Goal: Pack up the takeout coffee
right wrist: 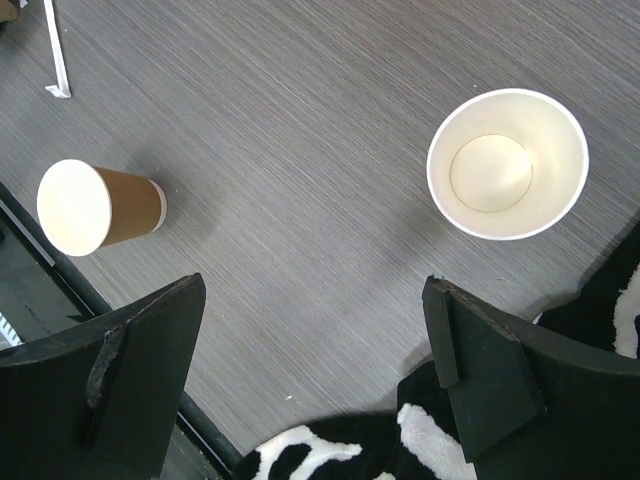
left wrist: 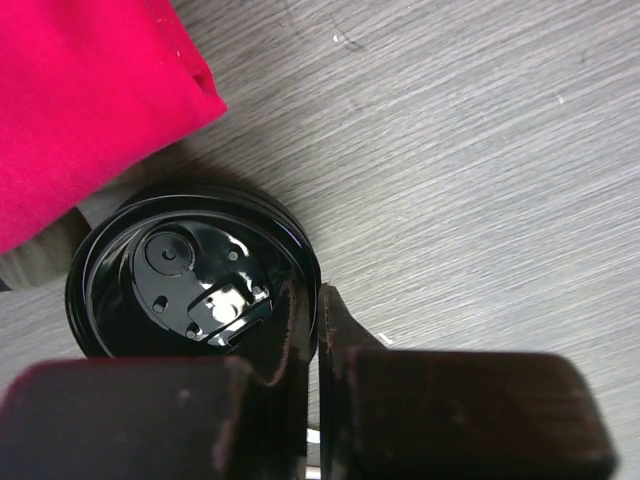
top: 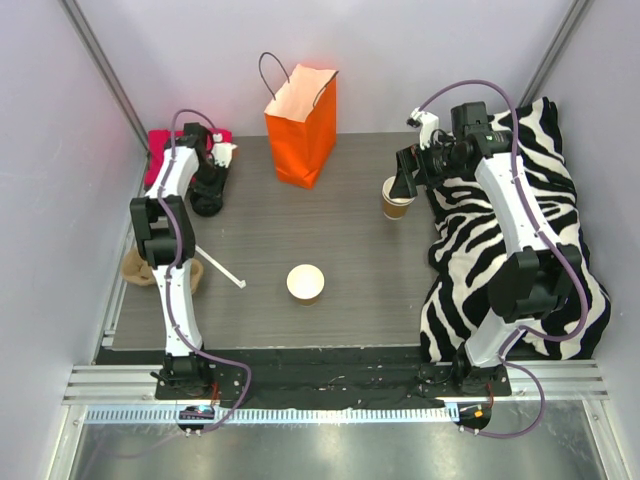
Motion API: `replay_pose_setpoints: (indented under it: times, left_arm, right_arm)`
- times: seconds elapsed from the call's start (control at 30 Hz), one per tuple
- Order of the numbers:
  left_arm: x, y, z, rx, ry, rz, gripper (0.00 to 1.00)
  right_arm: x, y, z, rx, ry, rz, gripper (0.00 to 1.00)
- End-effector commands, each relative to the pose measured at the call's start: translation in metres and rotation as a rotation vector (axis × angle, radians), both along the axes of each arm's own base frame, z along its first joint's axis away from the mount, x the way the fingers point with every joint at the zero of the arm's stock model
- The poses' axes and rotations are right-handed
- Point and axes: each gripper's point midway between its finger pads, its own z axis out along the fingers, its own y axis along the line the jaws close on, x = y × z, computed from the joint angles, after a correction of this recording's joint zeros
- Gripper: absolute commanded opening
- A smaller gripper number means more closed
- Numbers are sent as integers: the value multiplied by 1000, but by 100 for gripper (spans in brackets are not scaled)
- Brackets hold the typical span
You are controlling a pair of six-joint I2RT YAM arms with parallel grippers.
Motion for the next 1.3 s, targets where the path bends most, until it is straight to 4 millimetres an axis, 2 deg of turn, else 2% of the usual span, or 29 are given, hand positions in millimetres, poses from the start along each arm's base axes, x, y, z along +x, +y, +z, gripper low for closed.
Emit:
replay_pose_setpoints:
  times: [0.0,0.17,0.2,0.3,0.33,0.5,0.7,0.83,0.93,1.07,1.17,1.27]
  left_arm:
    - [6,0,38,-31,-77,2,0]
    - [-2,-4,55,-57,-93,6,0]
    - [-4,-4,65,-63,-112,9,0]
    - [-10,-6,70,-70,-126,7,0]
    - [-10,-5,78,-63,-149,7,0]
    - [-13,0,77,-34,-148,1,0]
    - [-14,1,79,-22,-160,-9,5]
    - [-23,0,75,-13,-150,-35,1]
    - [-21,4,75,22,-181,-41,0]
    - [-19,15,68,72,-171,-24,0]
    - [-16,31,63,114,-165,38,0]
    - [-13,56,62,127,-175,110,0]
  right_arm:
    - [5,5,18,20,-50,15,100]
    - [3,7,19,32,-47,21,100]
    - [3,8,19,36,-42,24,100]
    - [2,10,19,50,-35,32,100]
    - [1,12,18,52,-32,36,100]
    - [2,17,17,61,-25,49,100]
    - [3,20,14,60,-21,60,100]
    - [3,20,13,59,-16,60,100]
    - [3,21,11,60,-16,63,100]
    - [3,24,11,61,-11,67,100]
    - [2,23,12,57,-14,65,100]
    - [1,22,11,47,-16,64,100]
